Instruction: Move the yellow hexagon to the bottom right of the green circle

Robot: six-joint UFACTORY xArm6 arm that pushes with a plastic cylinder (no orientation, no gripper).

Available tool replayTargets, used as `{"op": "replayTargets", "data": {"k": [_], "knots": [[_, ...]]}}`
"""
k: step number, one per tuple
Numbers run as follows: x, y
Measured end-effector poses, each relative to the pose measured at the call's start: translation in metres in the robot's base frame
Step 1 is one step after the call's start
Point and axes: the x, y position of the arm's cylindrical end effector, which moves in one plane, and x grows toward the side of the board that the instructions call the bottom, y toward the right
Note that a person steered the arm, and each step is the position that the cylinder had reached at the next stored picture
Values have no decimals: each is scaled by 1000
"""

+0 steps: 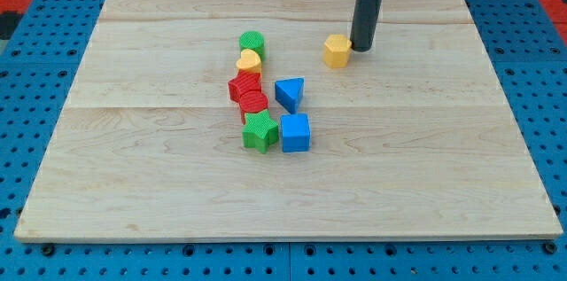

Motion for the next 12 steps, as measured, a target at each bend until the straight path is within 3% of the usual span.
{"op": "replayTargets", "data": {"k": [1, 5, 7, 8, 9, 12], "knots": [[-2, -42], [-1, -81], [-86, 12], [-70, 5], [-6, 5], [31, -65]]}}
